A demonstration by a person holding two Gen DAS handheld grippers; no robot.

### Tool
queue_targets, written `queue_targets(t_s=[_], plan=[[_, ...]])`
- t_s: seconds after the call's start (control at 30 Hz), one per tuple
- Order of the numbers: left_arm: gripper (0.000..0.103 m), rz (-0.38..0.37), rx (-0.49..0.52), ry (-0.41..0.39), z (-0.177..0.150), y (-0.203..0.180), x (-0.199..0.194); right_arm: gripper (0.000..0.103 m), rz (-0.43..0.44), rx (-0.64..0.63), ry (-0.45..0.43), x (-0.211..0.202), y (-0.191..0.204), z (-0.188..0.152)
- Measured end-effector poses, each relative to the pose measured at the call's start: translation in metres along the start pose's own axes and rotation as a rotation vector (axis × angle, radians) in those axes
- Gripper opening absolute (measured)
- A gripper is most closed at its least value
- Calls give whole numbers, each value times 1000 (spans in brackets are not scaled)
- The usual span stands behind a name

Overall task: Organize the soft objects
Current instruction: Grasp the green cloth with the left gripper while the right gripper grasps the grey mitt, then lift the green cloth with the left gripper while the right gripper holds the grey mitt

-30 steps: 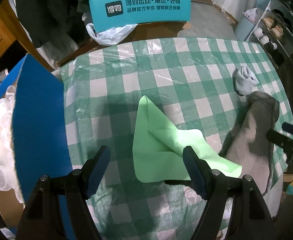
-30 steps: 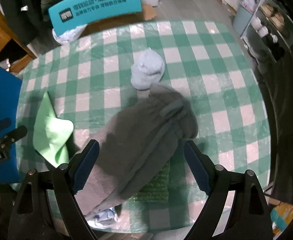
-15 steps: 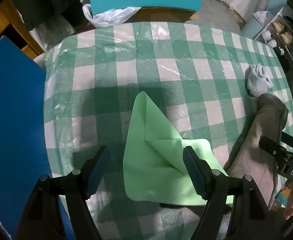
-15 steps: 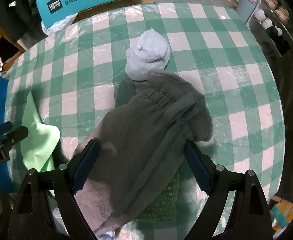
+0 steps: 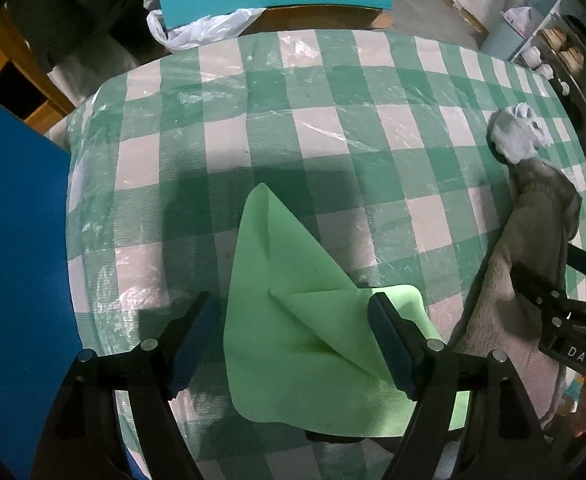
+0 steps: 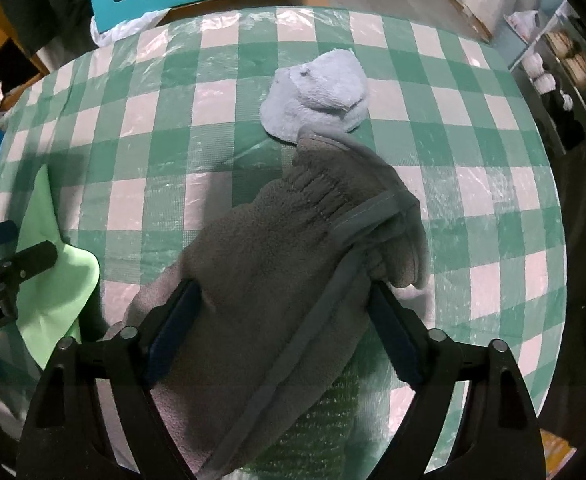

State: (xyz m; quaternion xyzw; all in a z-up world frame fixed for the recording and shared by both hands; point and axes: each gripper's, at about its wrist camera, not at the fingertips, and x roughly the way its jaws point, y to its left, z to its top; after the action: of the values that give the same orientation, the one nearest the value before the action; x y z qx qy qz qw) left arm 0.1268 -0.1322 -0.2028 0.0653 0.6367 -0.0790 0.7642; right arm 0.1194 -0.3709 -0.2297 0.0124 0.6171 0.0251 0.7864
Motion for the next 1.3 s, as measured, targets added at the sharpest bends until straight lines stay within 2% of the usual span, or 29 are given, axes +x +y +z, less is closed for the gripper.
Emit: queue_targets(t_s=[0.07,0.1,0.17,0.2,0.23,0.27,0.33,0.53,0.8,1.07,1.1,1.17,1.23,1.3], plan=[[64,26,26,-14,-5,-4,-4,71,-8,-21,-10,-1,4,1],[54,37,36,-19,-5,-6,-5,68,-10,-28,-15,-1,5,1],[37,30,49,-25,-7,-8,-7,52,-8,-45,-27,-4,8,0],[24,20,53,-26,-7,-9,-7,47,-6,-54,-33,-5,12,1],[15,15,57,-24,-8,-9,-8,36,-8,-66,-41,-6,17,3],[11,7,61,-27,-8,-9,-9,24,-8,-77,-49,-8,19,3],[6,-5,72,-42,-8,-10,-12,16,-14,-97,-78,-18,25,2],[4,-87,50,-103,-12,-4,-39,14,39,-97,-111,-36,26,2],[4,-129,36,-158,-6,5,-61,13,49,-124,-190,-74,29,-2],[5,-190,-20,-108,-8,19,-57,13,53,-96,-255,-98,18,3],[7,-193,-21,-98,-9,19,-56,13,57,-87,-259,-100,16,4],[18,-199,-21,-86,-11,16,-54,13,69,-65,-262,-100,12,6],[38,-185,-16,-84,-12,13,-54,13,73,-45,-264,-100,9,7],[50,-174,-15,-91,-14,12,-55,13,82,-31,-257,-97,5,9]])
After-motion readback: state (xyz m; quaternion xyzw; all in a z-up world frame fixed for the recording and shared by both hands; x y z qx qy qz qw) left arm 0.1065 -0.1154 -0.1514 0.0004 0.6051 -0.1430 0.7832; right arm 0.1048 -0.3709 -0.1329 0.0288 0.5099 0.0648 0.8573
